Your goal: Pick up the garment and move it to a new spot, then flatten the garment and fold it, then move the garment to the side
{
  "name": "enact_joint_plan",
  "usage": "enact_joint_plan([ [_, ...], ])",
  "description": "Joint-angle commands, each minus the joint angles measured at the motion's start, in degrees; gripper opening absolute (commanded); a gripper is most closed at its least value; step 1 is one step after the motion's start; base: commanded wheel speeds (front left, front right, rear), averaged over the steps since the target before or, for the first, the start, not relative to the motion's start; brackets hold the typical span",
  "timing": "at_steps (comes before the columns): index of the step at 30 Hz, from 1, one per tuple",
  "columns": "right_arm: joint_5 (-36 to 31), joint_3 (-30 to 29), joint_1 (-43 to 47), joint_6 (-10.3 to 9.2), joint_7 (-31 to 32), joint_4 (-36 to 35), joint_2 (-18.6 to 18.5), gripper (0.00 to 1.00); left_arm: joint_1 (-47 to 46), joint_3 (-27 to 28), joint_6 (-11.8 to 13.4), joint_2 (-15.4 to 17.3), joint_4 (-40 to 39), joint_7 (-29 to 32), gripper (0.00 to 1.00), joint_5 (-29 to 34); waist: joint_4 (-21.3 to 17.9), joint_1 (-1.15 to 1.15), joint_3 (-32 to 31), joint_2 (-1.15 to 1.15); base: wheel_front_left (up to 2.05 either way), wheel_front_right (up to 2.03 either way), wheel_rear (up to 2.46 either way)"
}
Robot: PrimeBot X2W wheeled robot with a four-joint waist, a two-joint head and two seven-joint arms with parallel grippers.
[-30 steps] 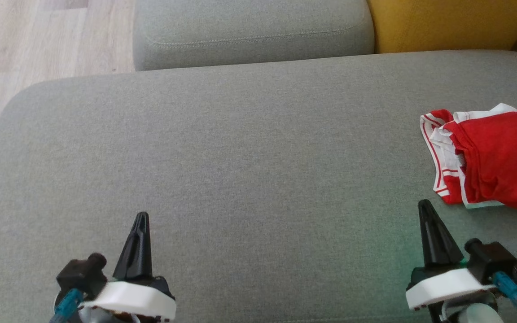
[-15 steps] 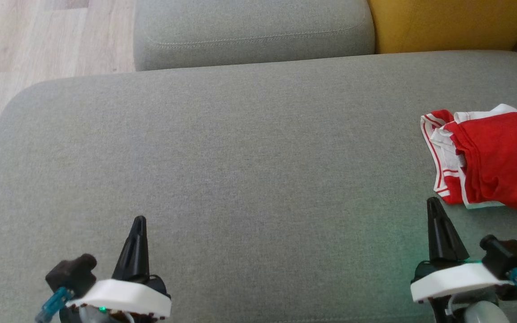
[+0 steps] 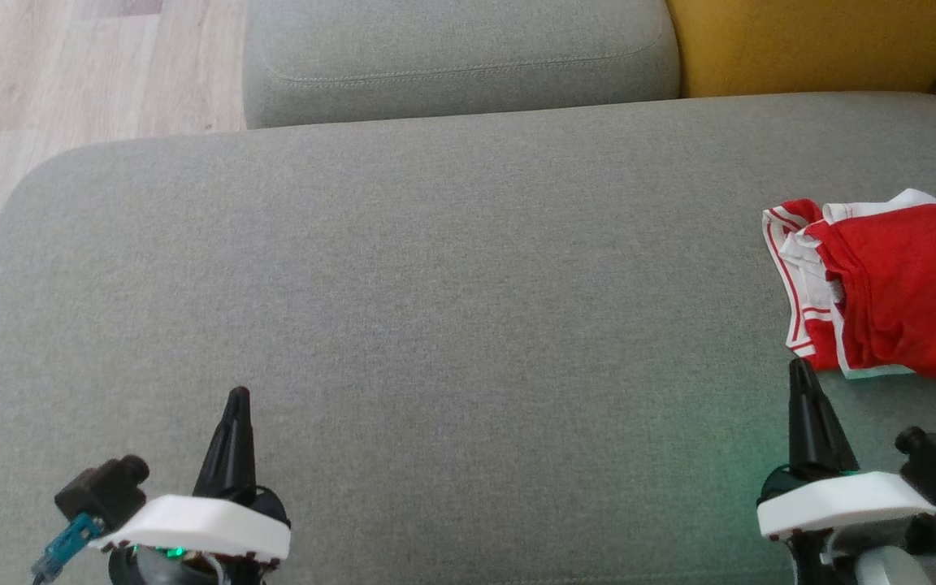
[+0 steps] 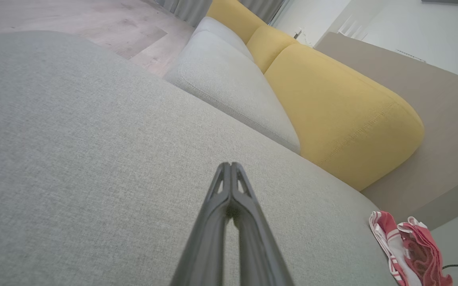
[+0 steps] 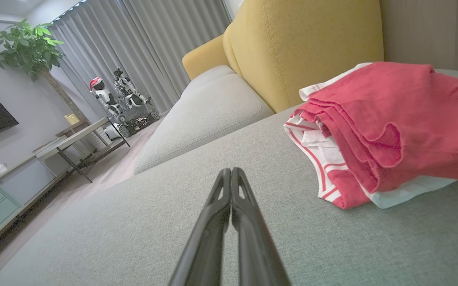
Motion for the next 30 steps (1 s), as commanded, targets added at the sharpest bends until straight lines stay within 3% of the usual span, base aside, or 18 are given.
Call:
enact_joint_plan([
  [1,1.77,-0.16,-3.09,0.03,0.27,-1.48,-0.95,0.00,-3.03,1.13,-0.39,0.74,-1.51,0.33,0.00,-1.36,0.01,0.00,0.00,0.00,0.00,0.00,0.00],
  [30,22.94,-1.48,-4.54,0.05,4.67,-1.03,-1.34,0.00,-5.24,4.46,-2.35,1.20,0.63,4.75,0.00,-19.26,0.18,0.00,-0.02,0.00,0.00,0.00,0.00],
])
